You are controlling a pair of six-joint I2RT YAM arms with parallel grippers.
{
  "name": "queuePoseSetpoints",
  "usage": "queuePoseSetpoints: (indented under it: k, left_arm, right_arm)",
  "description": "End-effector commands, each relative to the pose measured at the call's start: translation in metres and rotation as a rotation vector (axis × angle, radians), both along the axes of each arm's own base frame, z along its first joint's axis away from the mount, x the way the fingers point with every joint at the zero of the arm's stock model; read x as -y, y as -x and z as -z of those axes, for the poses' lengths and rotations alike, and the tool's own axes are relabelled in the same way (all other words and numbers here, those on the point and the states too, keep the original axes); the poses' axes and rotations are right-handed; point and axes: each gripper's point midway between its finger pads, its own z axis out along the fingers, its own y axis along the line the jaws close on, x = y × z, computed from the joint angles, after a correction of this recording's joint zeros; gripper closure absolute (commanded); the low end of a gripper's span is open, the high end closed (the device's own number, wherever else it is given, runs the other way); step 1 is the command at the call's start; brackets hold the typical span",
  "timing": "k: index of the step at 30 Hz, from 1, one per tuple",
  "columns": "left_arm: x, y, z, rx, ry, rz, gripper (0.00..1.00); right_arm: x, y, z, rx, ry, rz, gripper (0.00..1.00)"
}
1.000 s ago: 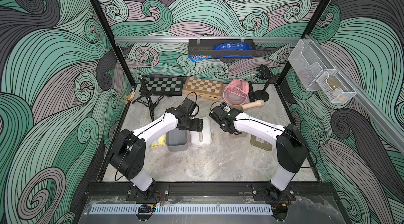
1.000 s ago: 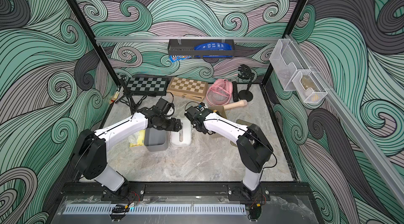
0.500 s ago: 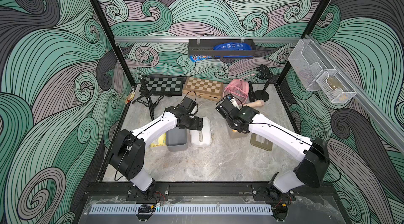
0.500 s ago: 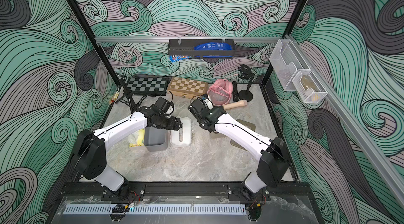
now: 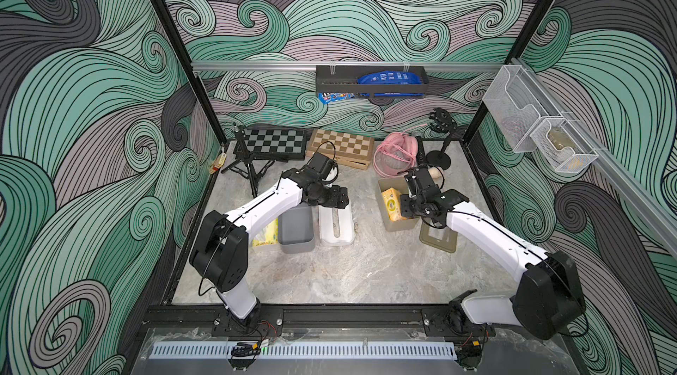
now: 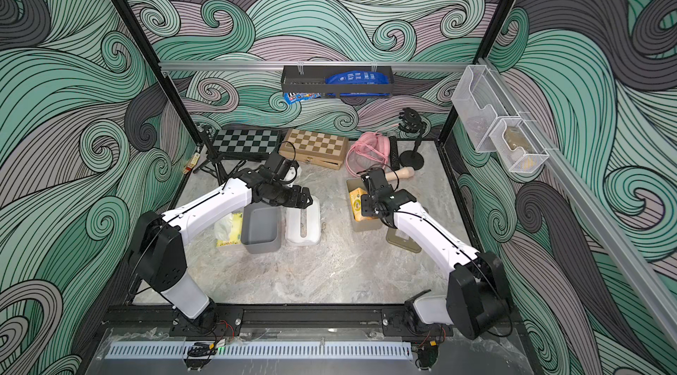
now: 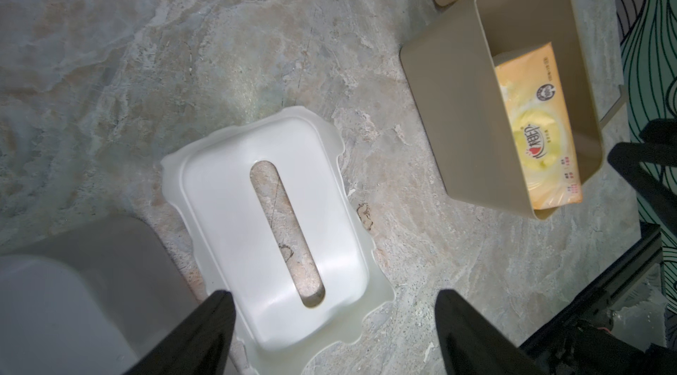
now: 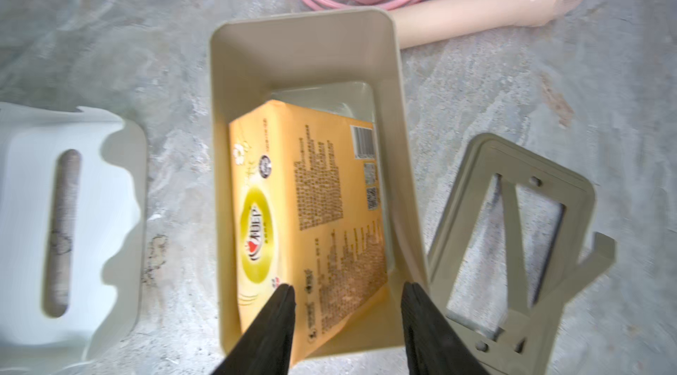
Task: Put the tissue paper into the tissue box
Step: Place the paper towel in the tissue box.
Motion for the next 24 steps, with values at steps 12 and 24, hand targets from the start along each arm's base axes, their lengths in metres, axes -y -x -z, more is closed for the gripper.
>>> queuePoseSetpoints:
  k: [12,24]
  left_arm:
    - [0.001,0.0,0.003,-0.033,-0.037,0.011,0.11]
    - [0.009,-0.005,0.005,-0.038,-0.033,0.014,0.12]
  right_arm:
    - [-0.03,-0.017,0.02,-0.019,-0.266,-0.112,0.63]
    - [-0.023,-0.007,0.037,-0.068,-0.257,-0.08,1.0]
